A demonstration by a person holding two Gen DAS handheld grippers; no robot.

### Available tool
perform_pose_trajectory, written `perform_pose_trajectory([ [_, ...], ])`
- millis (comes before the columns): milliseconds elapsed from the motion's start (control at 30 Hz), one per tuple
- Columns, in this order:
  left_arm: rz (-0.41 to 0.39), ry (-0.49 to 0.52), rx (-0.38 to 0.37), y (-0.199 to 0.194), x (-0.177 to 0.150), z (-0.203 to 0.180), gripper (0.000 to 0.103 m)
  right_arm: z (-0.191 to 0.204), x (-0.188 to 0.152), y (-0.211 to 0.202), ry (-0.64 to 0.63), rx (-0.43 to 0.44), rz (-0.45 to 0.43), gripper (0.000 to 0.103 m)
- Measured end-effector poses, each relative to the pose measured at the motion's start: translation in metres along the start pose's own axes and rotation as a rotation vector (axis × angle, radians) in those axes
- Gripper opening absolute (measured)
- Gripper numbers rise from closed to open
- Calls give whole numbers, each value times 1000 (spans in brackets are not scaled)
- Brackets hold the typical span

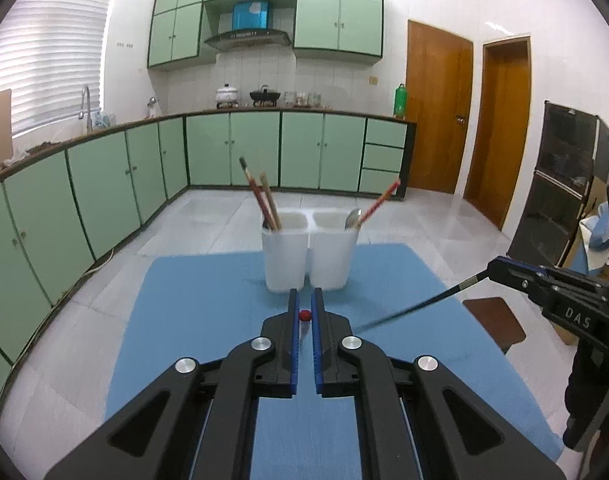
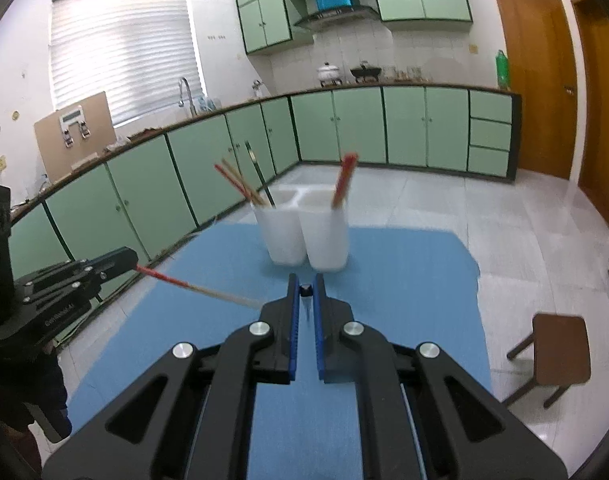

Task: Organize utensils
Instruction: 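Lower both chopsticks into the white holder and open both tools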

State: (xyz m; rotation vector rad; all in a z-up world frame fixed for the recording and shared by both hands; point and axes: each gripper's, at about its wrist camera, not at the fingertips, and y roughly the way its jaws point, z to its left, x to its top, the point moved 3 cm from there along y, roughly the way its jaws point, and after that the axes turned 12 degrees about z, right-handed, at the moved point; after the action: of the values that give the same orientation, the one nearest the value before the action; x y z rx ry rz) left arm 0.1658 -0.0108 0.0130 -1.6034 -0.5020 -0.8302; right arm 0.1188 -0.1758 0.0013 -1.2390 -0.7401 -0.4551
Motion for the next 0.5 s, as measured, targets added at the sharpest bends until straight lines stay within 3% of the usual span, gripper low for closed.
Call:
perform_pose_trajectory([
  [500, -26, 57, -54, 15, 49, -3, 6, 1, 75, 1, -63, 48, -3, 6],
])
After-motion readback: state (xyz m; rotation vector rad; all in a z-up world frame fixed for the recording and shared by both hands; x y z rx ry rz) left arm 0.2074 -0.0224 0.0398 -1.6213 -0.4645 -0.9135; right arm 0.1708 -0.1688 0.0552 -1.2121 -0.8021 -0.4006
